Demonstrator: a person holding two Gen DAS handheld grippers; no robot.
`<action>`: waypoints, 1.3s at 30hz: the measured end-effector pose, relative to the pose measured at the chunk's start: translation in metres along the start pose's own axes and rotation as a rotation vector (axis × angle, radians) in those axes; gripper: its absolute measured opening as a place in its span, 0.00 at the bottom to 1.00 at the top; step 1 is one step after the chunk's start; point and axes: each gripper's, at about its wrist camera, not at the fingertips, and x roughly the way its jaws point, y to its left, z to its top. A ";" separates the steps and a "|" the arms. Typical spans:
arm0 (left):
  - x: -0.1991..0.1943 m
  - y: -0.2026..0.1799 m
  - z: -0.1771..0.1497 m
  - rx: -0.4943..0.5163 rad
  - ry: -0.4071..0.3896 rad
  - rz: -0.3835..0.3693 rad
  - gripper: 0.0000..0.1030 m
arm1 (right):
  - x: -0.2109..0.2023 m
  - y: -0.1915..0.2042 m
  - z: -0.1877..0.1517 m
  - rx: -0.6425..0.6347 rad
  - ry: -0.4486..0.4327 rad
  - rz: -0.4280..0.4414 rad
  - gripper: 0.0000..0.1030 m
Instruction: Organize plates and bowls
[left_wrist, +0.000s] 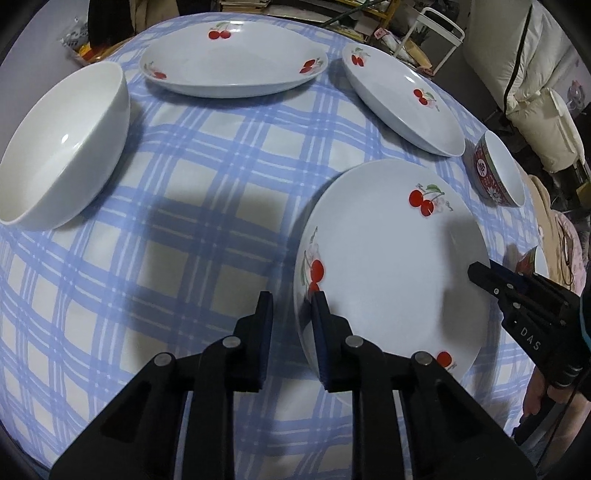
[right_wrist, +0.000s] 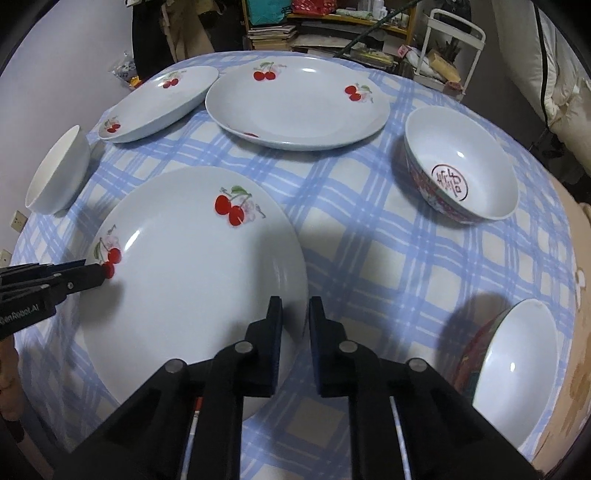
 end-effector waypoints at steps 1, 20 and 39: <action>0.001 0.000 0.000 0.005 -0.002 0.003 0.20 | 0.000 0.000 0.000 -0.001 -0.001 -0.002 0.14; -0.007 -0.015 -0.016 0.093 -0.048 0.102 0.13 | -0.004 0.002 -0.012 0.043 -0.058 0.068 0.16; -0.042 0.007 -0.056 0.066 -0.021 0.154 0.13 | -0.012 0.032 -0.034 0.091 -0.019 0.176 0.16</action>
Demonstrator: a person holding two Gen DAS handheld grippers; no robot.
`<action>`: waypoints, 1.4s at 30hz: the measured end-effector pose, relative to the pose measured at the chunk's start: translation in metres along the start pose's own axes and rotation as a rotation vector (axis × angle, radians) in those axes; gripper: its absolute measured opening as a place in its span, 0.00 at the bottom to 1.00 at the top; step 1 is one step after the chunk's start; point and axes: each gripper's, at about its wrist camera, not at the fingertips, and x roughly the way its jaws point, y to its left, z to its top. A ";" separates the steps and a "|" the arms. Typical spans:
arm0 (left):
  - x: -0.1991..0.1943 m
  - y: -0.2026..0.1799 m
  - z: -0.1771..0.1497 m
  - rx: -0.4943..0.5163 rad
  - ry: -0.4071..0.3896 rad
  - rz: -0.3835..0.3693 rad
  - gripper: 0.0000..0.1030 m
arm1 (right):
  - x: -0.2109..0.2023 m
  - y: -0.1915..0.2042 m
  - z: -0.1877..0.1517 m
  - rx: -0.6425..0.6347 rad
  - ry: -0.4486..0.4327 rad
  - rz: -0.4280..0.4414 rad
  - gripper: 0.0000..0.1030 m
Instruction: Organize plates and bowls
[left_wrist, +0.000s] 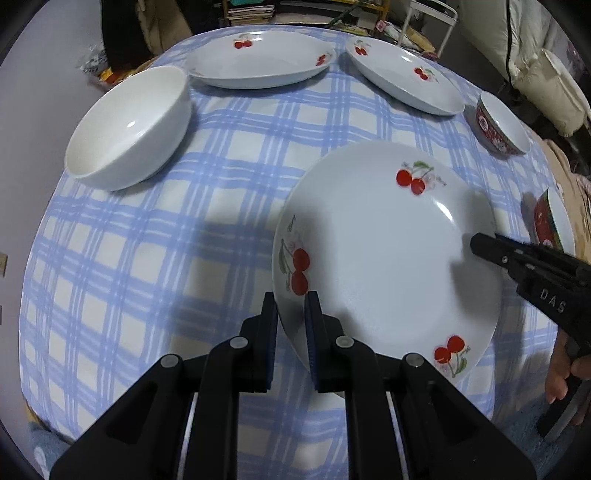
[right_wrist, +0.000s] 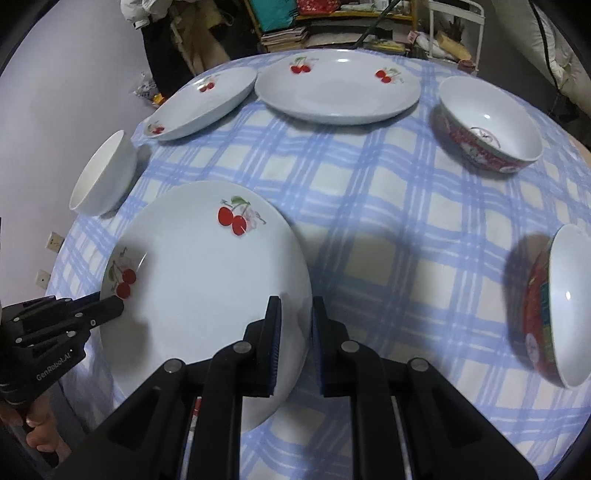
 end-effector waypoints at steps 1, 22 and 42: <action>-0.002 0.003 0.000 -0.020 0.005 -0.009 0.13 | -0.001 0.001 -0.001 0.000 -0.003 0.005 0.16; -0.001 0.000 -0.013 -0.016 0.010 0.089 0.19 | 0.018 0.001 -0.018 0.047 0.128 0.079 0.16; -0.037 0.013 0.001 -0.012 -0.013 0.140 0.24 | -0.016 -0.002 0.002 0.017 0.049 0.032 0.16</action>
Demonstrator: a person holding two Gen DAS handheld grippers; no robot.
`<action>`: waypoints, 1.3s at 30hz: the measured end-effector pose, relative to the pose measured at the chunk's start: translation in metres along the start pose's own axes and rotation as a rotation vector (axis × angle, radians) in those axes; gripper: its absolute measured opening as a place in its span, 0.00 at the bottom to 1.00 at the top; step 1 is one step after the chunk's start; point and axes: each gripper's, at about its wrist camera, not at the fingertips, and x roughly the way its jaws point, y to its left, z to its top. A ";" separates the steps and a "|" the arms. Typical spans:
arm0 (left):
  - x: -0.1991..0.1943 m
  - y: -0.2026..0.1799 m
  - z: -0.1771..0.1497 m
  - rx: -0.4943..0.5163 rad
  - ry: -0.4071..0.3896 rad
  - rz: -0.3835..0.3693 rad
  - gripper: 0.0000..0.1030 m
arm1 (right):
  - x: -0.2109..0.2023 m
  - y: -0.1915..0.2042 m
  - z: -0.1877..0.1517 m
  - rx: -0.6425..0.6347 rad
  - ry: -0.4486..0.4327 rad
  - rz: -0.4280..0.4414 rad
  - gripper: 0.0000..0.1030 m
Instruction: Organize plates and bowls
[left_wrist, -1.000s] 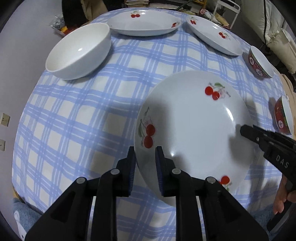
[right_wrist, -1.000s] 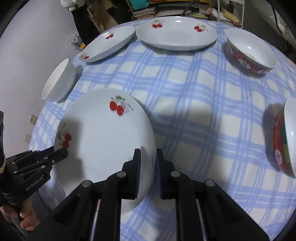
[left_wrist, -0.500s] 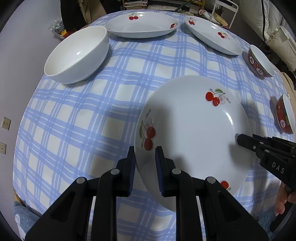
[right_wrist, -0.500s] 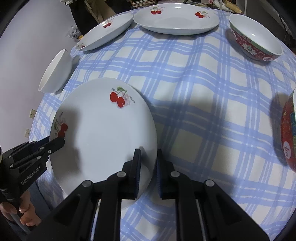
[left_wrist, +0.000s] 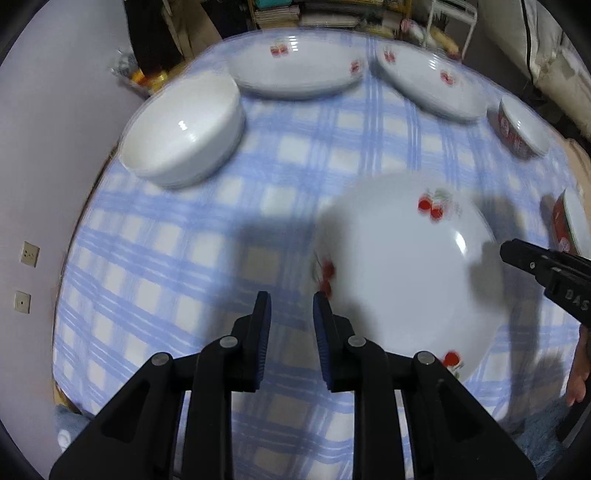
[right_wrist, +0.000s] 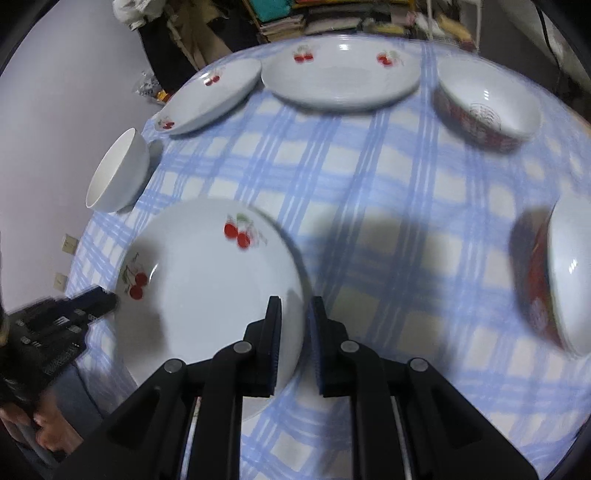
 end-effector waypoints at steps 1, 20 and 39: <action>-0.008 0.005 0.005 -0.014 -0.021 -0.009 0.27 | -0.005 0.001 0.005 -0.020 -0.016 -0.017 0.16; -0.047 0.058 0.127 -0.193 -0.213 0.008 0.87 | -0.049 -0.056 0.107 0.058 -0.197 -0.119 0.73; 0.008 -0.045 0.198 -0.213 -0.128 -0.138 0.87 | -0.034 -0.110 0.219 -0.048 -0.169 -0.100 0.78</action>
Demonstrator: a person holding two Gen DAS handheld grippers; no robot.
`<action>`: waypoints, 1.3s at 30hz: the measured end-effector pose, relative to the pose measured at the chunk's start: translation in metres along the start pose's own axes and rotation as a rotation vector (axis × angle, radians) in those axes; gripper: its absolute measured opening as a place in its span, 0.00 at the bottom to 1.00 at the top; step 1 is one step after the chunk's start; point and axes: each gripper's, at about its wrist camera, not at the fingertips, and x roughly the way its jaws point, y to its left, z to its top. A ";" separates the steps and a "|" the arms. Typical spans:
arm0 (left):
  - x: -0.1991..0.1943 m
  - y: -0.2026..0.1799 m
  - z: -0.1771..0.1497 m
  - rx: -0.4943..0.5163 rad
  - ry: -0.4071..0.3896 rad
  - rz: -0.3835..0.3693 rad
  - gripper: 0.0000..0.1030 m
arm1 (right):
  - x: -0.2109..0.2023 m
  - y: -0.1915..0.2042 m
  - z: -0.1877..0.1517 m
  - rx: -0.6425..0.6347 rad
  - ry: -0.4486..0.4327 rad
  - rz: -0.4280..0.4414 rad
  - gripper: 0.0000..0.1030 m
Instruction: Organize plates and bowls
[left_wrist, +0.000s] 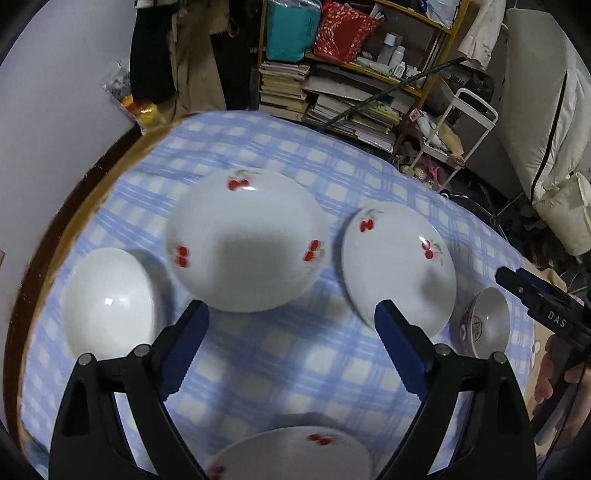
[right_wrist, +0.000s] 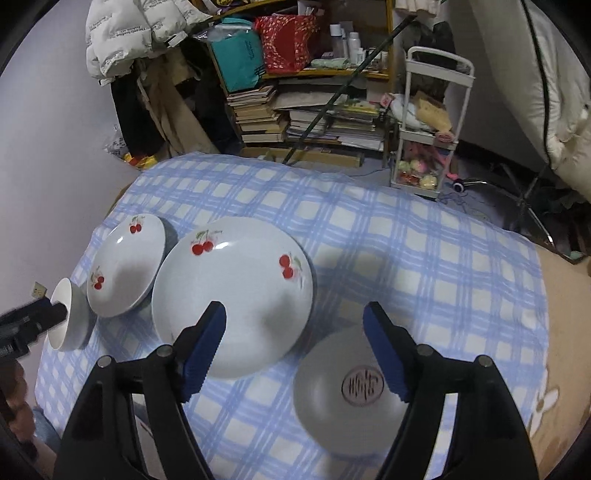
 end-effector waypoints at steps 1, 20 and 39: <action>0.006 -0.005 -0.001 -0.011 0.008 0.003 0.87 | 0.005 -0.002 0.003 -0.001 0.007 0.007 0.78; 0.084 -0.031 -0.013 -0.179 0.141 -0.011 0.64 | 0.092 -0.028 0.033 0.042 0.146 0.131 0.69; 0.128 -0.033 0.006 -0.180 0.202 -0.152 0.15 | 0.132 -0.018 0.027 -0.050 0.294 0.136 0.19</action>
